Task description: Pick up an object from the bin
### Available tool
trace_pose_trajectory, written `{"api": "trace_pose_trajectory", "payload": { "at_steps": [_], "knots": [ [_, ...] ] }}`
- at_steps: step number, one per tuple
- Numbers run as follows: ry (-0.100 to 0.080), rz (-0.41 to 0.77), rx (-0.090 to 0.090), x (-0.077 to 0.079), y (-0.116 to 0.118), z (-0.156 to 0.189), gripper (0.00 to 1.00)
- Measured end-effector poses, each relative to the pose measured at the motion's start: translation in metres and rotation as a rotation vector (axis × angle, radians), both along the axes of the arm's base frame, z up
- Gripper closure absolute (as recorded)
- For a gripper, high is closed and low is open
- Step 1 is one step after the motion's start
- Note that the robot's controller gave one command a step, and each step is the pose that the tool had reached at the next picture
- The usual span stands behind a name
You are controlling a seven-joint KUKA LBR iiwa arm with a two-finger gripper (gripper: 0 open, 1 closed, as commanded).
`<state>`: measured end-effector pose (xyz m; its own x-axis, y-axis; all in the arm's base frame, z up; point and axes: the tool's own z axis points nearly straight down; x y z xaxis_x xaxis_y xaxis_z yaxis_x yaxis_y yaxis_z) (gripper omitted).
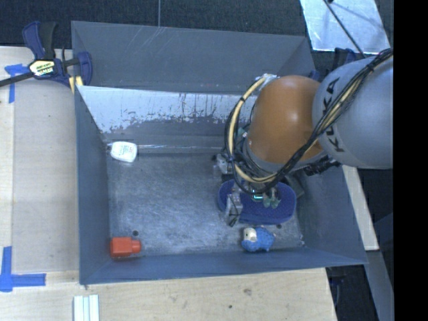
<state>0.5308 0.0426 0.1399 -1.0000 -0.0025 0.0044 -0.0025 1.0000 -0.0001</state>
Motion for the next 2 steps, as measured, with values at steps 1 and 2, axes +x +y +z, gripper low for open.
{"api": "trace_pose_trajectory", "payload": {
  "at_steps": [1,2],
  "knots": [
    [-0.001,0.170,-0.001,0.0145,-0.1041,-0.0603,0.00],
    [-0.004,0.172,0.002,0.0152,-0.1003,-0.0582,1.00]
  ]
}}
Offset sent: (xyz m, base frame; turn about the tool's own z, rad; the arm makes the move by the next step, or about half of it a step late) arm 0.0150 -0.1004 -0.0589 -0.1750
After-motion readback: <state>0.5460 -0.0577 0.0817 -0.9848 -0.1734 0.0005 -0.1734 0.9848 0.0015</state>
